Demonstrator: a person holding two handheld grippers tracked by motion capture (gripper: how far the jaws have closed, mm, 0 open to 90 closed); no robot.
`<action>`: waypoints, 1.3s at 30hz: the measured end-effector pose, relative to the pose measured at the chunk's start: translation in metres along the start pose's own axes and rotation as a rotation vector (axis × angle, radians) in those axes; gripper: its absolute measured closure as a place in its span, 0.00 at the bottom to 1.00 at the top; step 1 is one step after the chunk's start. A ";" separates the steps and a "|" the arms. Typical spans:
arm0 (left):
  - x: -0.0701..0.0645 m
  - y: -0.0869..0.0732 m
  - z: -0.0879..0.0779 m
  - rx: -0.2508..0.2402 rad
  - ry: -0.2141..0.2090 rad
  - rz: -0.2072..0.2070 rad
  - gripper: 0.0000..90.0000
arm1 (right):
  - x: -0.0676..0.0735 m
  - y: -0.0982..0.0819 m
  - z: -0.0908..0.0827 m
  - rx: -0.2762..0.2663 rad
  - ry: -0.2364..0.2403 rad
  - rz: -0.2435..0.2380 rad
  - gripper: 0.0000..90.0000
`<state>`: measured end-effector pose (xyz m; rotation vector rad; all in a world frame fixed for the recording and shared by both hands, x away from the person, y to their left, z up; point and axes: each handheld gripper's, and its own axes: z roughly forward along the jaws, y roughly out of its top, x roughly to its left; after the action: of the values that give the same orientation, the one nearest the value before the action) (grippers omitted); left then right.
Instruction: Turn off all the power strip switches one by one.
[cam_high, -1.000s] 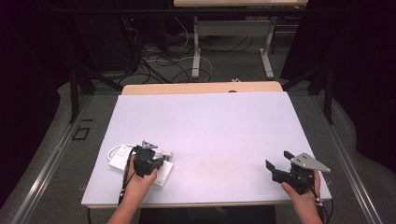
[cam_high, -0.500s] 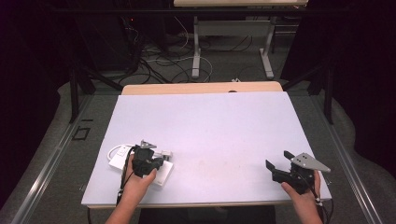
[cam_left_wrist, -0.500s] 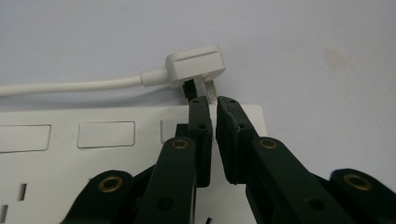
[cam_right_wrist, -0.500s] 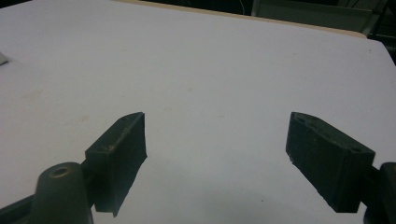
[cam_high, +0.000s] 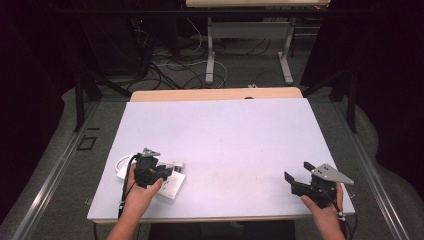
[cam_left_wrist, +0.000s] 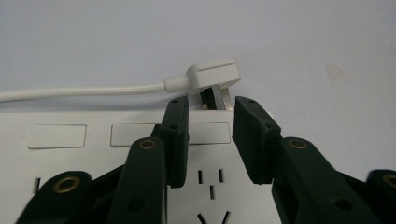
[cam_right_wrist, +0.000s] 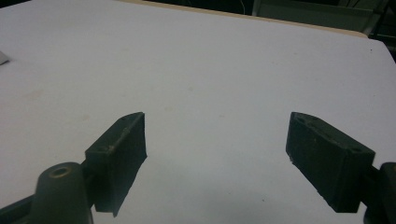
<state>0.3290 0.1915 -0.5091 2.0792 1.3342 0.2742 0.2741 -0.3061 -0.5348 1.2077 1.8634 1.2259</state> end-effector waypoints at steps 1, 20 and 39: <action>0.001 -0.001 0.000 -0.013 0.002 -0.009 0.69 | 0.000 0.000 0.000 0.001 0.000 0.007 0.22; 0.036 -0.011 -0.020 -0.178 0.091 -0.009 0.31 | 0.000 0.000 0.000 0.000 -0.002 -0.001 0.22; 0.076 -0.032 -0.044 -0.208 0.153 -0.103 0.30 | 0.000 0.000 -0.001 0.016 -0.002 -0.007 0.22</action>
<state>0.3187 0.2845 -0.5069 1.8408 1.4319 0.5137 0.2734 -0.3062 -0.5340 1.2090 1.8775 1.2078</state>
